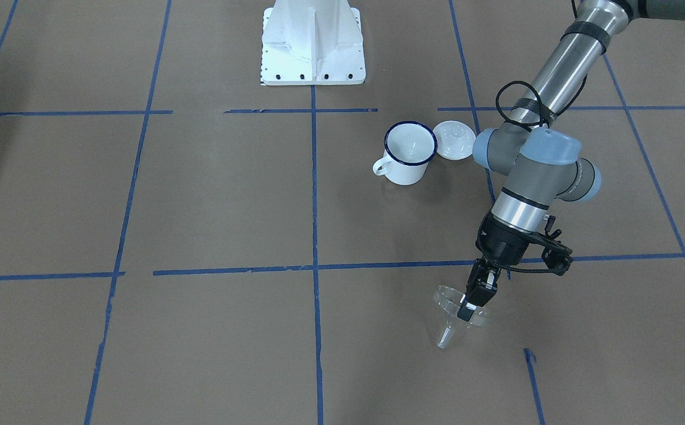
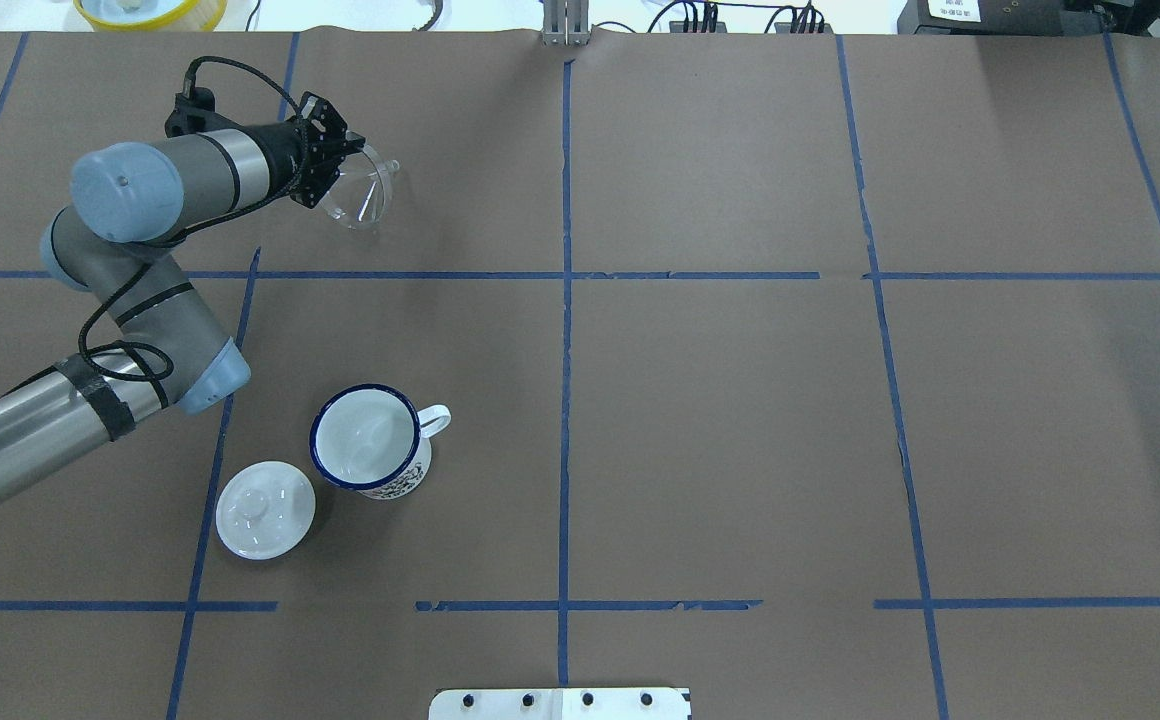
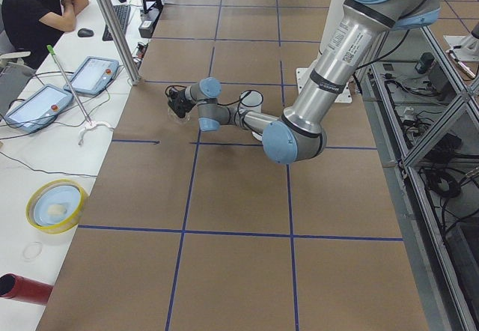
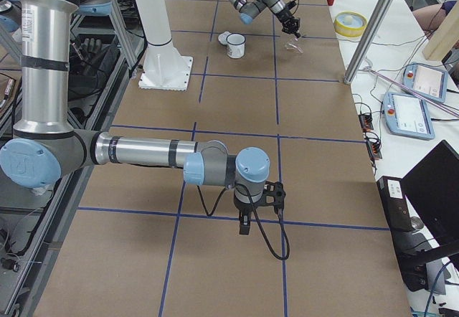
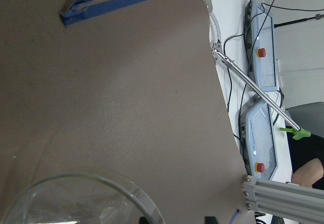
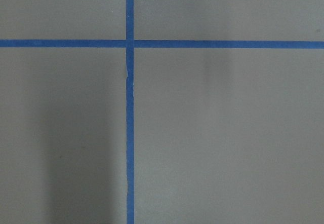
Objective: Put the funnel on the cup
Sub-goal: 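Grasp the glass funnel rim with the left gripper and lift it, then carry the funnel over the mug and lower it into the mug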
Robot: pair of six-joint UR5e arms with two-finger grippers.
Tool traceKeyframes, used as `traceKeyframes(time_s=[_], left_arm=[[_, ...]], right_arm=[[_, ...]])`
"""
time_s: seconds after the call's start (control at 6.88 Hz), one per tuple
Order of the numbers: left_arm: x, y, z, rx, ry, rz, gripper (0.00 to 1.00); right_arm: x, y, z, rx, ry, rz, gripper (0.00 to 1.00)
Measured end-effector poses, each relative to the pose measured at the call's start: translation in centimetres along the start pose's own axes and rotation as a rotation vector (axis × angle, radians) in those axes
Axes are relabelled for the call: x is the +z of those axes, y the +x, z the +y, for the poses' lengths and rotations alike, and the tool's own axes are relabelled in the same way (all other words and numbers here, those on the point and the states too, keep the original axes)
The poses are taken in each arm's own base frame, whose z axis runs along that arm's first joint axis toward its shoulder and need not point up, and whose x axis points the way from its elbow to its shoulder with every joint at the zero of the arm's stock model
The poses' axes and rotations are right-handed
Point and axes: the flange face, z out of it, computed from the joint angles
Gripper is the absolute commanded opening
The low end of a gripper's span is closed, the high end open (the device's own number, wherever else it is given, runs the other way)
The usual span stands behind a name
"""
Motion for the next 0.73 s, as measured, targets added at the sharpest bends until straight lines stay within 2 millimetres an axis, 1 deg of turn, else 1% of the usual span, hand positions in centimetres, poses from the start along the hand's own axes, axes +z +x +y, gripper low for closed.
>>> traceKeyframes(time_s=[0.15, 0.29, 0.44, 0.58, 0.73], left_arm=[[-1.2, 2.2, -0.1, -0.007, -0.007, 0.039, 0.00], [-2.7, 4.8, -0.2, -0.013, -0.011, 0.080, 0.00], [-3.7, 6.6, 0.3, -0.012, -0.014, 0.058, 0.00], [-4.4, 7.7, 1.7, -0.012, -0.030, -0.034, 0.00], [-5.8, 9.1, 3.6, -0.025, -0.047, -0.143, 0.00]], right_arm=[[0.0, 0.0, 0.0, 0.000, 0.000, 0.000, 1.00], [0.0, 0.0, 0.0, 0.000, 0.000, 0.000, 1.00], [0.0, 0.0, 0.0, 0.000, 0.000, 0.000, 1.00], [0.0, 0.0, 0.0, 0.000, -0.001, 0.000, 1.00], [0.0, 0.0, 0.0, 0.001, -0.001, 0.000, 1.00]])
